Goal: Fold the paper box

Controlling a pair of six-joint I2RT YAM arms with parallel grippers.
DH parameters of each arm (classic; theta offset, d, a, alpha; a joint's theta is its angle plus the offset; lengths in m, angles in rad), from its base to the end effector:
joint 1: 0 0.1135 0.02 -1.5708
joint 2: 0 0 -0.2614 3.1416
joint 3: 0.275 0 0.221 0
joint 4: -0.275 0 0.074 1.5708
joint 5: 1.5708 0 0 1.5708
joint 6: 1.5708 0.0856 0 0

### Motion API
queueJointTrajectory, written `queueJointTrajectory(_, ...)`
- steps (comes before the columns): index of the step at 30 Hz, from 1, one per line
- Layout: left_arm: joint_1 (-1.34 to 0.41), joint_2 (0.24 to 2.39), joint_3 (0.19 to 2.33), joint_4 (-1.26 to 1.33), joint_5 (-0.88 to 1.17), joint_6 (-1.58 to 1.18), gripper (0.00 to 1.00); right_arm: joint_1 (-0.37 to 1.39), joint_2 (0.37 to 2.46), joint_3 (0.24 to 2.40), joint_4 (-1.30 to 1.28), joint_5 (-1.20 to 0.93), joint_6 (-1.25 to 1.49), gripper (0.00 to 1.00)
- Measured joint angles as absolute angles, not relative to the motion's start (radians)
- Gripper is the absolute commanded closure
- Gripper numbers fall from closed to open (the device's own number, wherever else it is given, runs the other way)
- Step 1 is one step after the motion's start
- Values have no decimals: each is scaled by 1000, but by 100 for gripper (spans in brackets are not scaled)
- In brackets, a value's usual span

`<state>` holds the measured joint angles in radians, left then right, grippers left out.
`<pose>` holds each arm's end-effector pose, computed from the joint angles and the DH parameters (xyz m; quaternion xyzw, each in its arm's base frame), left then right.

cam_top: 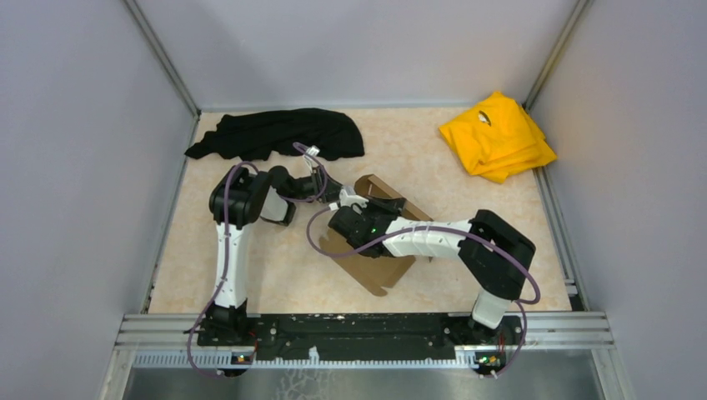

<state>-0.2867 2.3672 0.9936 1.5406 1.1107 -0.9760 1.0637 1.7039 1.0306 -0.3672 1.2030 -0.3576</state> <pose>0.3791 -0.1917 0.1181 0.1936 0.6524 -0.6578 0.3228 0.2210 0.2334 0.1965 -0.4066 0.6998 -0.4377 0.3916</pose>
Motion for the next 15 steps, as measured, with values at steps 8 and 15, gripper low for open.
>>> queueJointTrajectory(8, -302, 2337, 1015, 1525, 1117, -914, 37, 1039, 1704, 1031, -374, 1162, -336, 100)
queueJointTrajectory(15, -308, 2323, 1031, 1502, 1119, -873, 37, 1036, 1704, 1031, -376, 1123, -327, 100)
